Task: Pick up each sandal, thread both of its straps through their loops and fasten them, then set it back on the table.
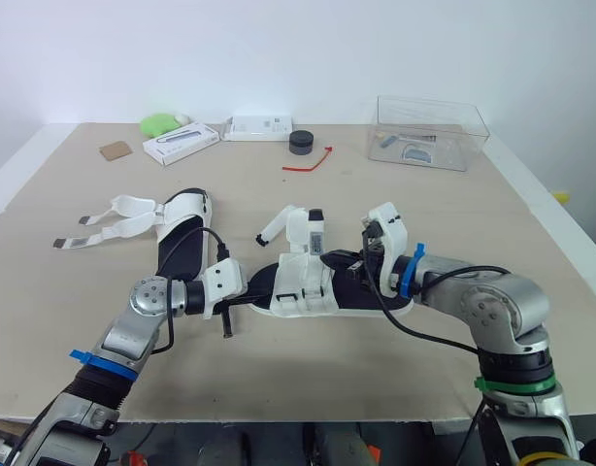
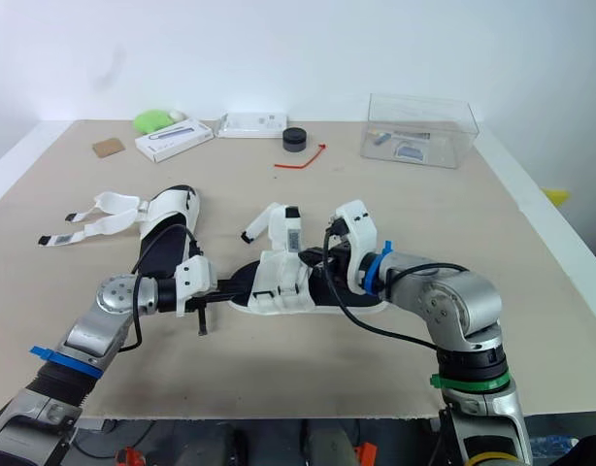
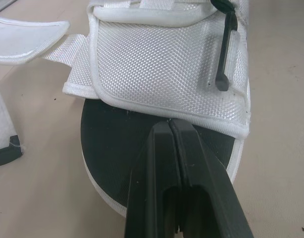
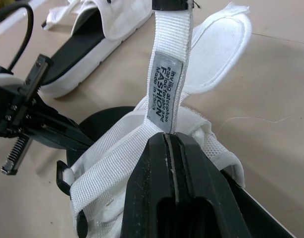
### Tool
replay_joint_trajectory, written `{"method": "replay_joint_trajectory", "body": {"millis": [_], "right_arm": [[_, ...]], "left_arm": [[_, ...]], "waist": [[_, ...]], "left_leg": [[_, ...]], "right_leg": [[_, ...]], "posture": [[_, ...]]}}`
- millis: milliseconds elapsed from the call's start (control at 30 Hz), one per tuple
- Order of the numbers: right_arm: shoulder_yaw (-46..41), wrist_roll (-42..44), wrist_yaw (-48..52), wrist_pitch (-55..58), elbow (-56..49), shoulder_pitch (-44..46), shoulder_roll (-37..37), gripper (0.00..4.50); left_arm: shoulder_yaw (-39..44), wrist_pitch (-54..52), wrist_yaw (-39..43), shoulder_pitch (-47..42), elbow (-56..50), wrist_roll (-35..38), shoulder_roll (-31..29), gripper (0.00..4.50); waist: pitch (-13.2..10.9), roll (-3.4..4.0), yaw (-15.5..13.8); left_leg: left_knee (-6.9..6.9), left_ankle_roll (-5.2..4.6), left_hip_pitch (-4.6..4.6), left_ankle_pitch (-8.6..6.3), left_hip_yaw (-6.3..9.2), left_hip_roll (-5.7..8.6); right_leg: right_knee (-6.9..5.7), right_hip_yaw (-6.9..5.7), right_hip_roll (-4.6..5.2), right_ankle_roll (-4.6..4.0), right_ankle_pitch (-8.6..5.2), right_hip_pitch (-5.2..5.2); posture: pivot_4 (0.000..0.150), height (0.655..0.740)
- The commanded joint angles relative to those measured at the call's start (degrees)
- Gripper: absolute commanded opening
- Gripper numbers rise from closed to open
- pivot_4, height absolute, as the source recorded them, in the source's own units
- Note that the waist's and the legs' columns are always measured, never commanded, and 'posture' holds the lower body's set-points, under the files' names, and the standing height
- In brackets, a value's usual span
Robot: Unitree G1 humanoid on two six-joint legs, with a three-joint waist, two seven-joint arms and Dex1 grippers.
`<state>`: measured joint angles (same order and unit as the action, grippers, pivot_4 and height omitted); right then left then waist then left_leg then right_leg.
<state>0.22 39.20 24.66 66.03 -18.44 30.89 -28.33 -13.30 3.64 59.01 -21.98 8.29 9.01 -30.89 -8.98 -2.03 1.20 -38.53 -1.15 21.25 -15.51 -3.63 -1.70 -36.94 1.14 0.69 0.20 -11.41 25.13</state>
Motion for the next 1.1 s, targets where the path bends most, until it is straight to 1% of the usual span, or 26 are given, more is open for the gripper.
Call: {"method": "replay_joint_trajectory", "body": {"millis": [33, 67, 100, 133, 167, 400, 467, 500, 567, 633, 667, 700, 767, 833, 1100], "right_arm": [[0.2, -2.8, 2.7, -4.9, -1.7, 1.7, -3.1, 1.2], [0.4, -3.3, 3.5, -6.2, -1.9, 1.8, -3.6, 1.69], [0.7, -3.9, 4.3, -7.5, -2.2, 1.9, -4.1, 2.06], [1.1, -4.8, 5.1, -8.8, -2.4, 2.0, -4.9, 2.21], [1.6, -5.8, 5.9, -10.3, -2.5, 2.1, -5.6, 2.7], [2.3, -10.4, 11.8, -23.1, 0.2, 5.4, -5.5, 2.7], [3.9, -9.5, 13.3, -23.5, 1.3, 7.2, -3.1, 2.7], [5.8, -9.7, 15.0, -24.3, 2.1, 8.2, -1.7, 2.47], [8.5, -10.6, 16.6, -24.2, 4.6, 9.8, 0.3, 1.82], [9.4, -11.2, 17.1, -23.0, 6.8, 10.7, 0.9, 0.89], [9.8, -11.3, 17.5, -22.2, 7.6, 11.1, 0.9, 0.54], [10.2, -11.2, 17.8, -21.3, 8.4, 11.4, 1.1, 0.02], [10.9, -10.7, 18.2, -18.2, 9.4, 12.2, 1.2, 0.02], [12.2, -11.8, 19.4, -17.7, 10.2, 13.0, 0.6, 0.02], [15.9, -15.4, 22.1, -14.5, 13.1, 16.0, -1.6, 0.02]], "left_arm": [[-1.1, -2.2, -0.5, 1.7, 2.4, -3.1, -1.1, 0.0], [-1.1, -2.2, -0.5, 1.7, 2.3, -3.1, -1.2, 0.0], [-1.1, -2.2, -0.4, 1.8, 2.3, -3.1, -1.2, 0.0], [-1.1, -2.2, -0.4, 1.8, 2.2, -3.1, -1.2, 0.0], [-1.1, -2.2, -0.4, 1.9, 2.2, -3.2, -1.2, 0.0], [-1.2, -2.1, -0.3, 1.4, 2.5, -3.3, -1.0, 0.0], [-1.3, -2.1, -0.3, 1.1, 2.6, -3.4, -0.9, 0.0], [-1.3, -2.1, -0.3, 1.1, 2.6, -3.3, -0.8, 0.0], [-1.4, -2.1, -0.4, 1.1, 2.7, -3.3, -0.6, 0.0], [-1.4, -2.1, -0.4, 1.1, 2.5, -3.3, -0.6, 0.0], [-1.4, -2.2, -0.5, 1.0, 2.5, -3.3, -0.6, 0.0], [-1.3, -2.2, -0.5, 1.0, 2.4, -3.3, -0.6, 0.0], [-1.4, -2.2, -0.6, 1.1, 2.3, -3.3, -0.6, 0.0], [-1.3, -2.3, -0.7, 1.2, 2.2, -3.3, -0.7, 0.0], [-1.3, -2.5, -0.8, 1.3, 2.2, -3.3, -0.8, 0.0]], "waist": [[0.0, 0.0, 0.0], [0.0, 0.0, 0.0], [0.0, 0.0, 0.0], [0.0, 0.0, 0.0], [0.0, 0.0, 0.0], [0.0, 0.02, 0.0], [0.0, 0.01, 0.0], [0.0, 0.02, 0.0], [0.0, 0.02, 0.0], [0.0, 0.02, -0.1], [0.0, 0.02, -0.1], [0.0, 0.02, -0.1], [0.0, 0.02, -0.1], [0.0, 0.02, -0.1], [0.0, 0.03, -0.1]], "left_leg": [[0.0, 0.0, 0.02, 0.0, 0.0, 0.0], [0.01, 0.0, 0.04, 0.0, 0.0, 0.0], [0.04, 0.0, 0.04, 0.0, 0.0, 0.0], [0.06, 0.0, 0.04, 0.0, 0.0, 0.0], [0.09, 0.0, 0.05, 0.0, 0.02, 0.0], [0.1, 0.0, 0.12, 0.0, 0.03, 0.0], [0.1, 0.0, 0.12, 0.0, 0.05, 0.0], [0.1, 0.0, 0.11, 0.0, 0.04, -0.03], [0.1, 0.0, 0.1, 0.0, 0.04, -0.04], [0.1, 0.0, 0.12, 0.0, 0.1, -0.07], [0.09, 0.0, 0.17, 0.0, 0.15, -0.06], [0.09, 0.0, 0.19, 0.0, 0.14, -0.05], [0.1, 0.0, 0.22, 0.0, 0.05, 0.01], [0.1, -0.01, 0.24, 0.0, 0.03, 0.03], [0.1, -0.01, 0.24, 0.0, 0.12, 0.02]], "right_leg": [[0.01, -0.01, 0.0, 0.01, 0.0, 0.01], [0.04, -0.01, -0.01, 0.02, -0.01, 0.02], [0.07, 0.0, -0.03, 0.02, -0.02, 0.02], [0.09, -0.01, -0.04, 0.02, -0.03, 0.02], [0.1, -0.01, -0.04, 0.03, -0.04, 0.03], [0.11, -0.02, -0.06, 0.07, -0.04, 0.09], [0.12, -0.03, -0.07, 0.06, -0.05, 0.08], [0.12, -0.03, -0.09, 0.06, -0.05, 0.08], [0.12, -0.02, -0.11, 0.06, -0.04, 0.08], [0.12, -0.04, -0.12, 0.04, -0.04, 0.08], [0.12, -0.04, -0.08, 0.04, -0.04, 0.09], [0.12, -0.06, -0.06, 0.03, -0.05, 0.09], [0.13, -0.06, 0.04, 0.06, -0.04, 0.11], [0.16, -0.06, 0.25, 0.07, -0.05, 0.11], [0.17, -0.15, 0.25, 0.01, -0.07, 0.12]], "posture": [[0.15, 0.74], [0.15, 0.74], [0.15, 0.74], [0.15, 0.74], [0.15, 0.74], [0.15, 0.74], [0.15, 0.74], [0.15, 0.74], [0.15, 0.74], [0.15, 0.74], [0.15, 0.74], [0.15, 0.74], [0.15, 0.74], [0.15, 0.74], [0.15, 0.74]]}}
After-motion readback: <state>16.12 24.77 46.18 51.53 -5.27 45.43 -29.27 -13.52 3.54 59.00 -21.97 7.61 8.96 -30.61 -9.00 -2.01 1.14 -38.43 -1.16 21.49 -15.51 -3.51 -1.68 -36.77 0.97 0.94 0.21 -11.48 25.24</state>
